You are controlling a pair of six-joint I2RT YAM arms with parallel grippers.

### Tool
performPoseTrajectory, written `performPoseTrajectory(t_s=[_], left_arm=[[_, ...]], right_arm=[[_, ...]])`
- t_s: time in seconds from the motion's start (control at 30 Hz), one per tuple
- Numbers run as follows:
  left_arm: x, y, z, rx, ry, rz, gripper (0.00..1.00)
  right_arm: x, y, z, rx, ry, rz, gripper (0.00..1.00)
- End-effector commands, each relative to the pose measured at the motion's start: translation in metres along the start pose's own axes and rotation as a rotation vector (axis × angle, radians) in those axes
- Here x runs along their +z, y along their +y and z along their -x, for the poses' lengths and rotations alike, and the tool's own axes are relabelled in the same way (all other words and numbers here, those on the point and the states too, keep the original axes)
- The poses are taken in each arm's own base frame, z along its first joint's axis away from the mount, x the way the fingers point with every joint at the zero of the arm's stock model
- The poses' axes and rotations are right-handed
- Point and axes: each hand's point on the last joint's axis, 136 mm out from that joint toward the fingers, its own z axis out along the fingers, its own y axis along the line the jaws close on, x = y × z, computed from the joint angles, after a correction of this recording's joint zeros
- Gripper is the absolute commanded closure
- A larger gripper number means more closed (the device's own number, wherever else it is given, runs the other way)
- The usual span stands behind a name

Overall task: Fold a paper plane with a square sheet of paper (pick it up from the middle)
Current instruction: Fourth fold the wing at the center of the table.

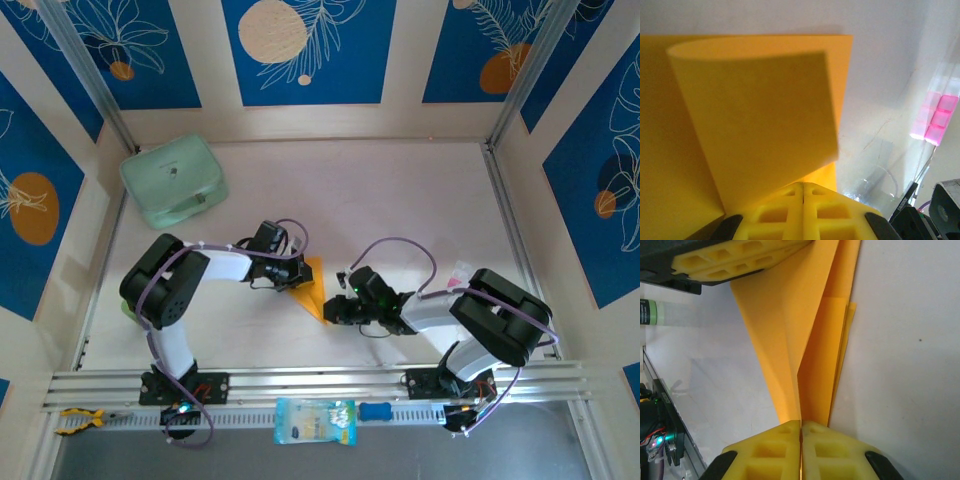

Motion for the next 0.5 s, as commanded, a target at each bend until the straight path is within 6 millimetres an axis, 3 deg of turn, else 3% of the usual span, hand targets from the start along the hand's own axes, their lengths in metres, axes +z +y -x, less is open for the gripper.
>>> performPoseTrajectory(t_s=[0.0, 0.23, 0.47], left_arm=[[0.007, 0.022, -0.007, -0.025, 0.021, 0.079, 0.97], [0.007, 0.023, -0.009, -0.022, 0.026, 0.080, 0.97], [0.007, 0.023, -0.009, -0.021, 0.027, 0.076, 0.97]], right_arm=[[-0.004, -0.013, -0.027, 0.029, 0.099, -0.031, 0.89], [-0.008, 0.005, 0.002, -0.005, 0.044, -0.008, 0.81], [-0.008, 0.009, 0.018, 0.004, 0.030, -0.002, 0.76]])
